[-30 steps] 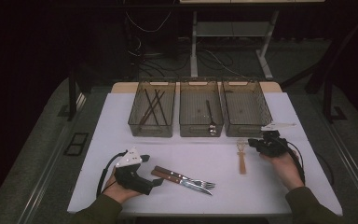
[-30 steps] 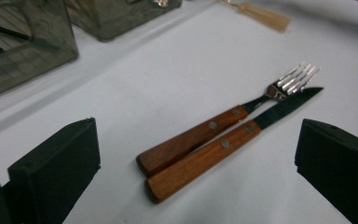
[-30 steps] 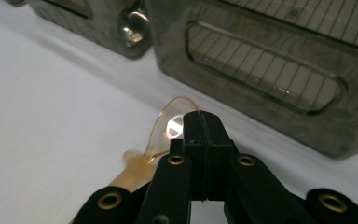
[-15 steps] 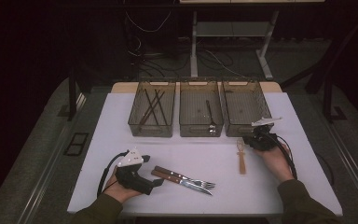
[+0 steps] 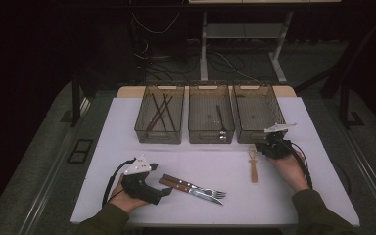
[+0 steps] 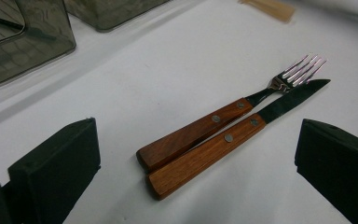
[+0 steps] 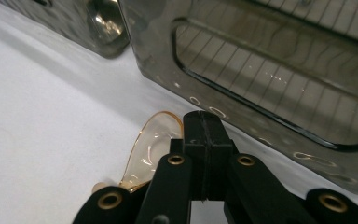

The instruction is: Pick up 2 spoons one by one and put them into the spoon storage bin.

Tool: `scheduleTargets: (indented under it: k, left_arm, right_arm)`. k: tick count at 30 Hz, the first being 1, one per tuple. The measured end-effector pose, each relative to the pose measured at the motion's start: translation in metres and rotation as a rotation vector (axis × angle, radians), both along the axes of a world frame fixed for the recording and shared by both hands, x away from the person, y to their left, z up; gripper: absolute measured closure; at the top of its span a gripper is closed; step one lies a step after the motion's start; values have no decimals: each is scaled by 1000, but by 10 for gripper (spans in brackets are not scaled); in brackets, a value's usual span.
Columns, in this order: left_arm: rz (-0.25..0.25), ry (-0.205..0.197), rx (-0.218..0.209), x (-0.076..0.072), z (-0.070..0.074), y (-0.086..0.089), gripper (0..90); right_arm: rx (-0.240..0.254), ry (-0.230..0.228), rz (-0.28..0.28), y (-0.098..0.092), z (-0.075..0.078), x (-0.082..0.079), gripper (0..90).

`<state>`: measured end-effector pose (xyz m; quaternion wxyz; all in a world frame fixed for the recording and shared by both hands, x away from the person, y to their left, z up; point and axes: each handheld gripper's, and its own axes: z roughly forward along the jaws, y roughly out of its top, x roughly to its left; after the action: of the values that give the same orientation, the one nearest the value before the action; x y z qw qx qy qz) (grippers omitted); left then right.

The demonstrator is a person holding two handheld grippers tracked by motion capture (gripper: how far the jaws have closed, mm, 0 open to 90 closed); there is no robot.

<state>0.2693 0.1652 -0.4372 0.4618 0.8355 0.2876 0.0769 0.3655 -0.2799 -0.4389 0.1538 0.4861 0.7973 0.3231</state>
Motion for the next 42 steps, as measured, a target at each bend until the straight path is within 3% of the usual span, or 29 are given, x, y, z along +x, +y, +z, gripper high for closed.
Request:
scheduleTargets:
  k: [5,11,18,24,30,33,42]
  left_arm:
    - [8,2,-4,0,0,0,0]
    - [10,4,0,0,0,0,0]
    - [9,4,-1,0,0,1,0]
    - [6,5,4,0,0,0,0]
    - [3,5,5,0,0,0,0]
    - [1,4,6,0,-1,0,0]
    - [1,8,9,0,-1,-1,0]
  right_arm:
    - [22,2,-5,-3,8,-11,843]
    - [48,9,24,3,15,-33,690]
    - [58,40,32,8,12,-58,590]
    - [31,59,41,18,5,-69,527]
    - [-26,77,47,28,-2,-69,525]
    - [-69,59,65,32,-3,-70,529]
    - [-66,63,75,31,-2,-70,647]
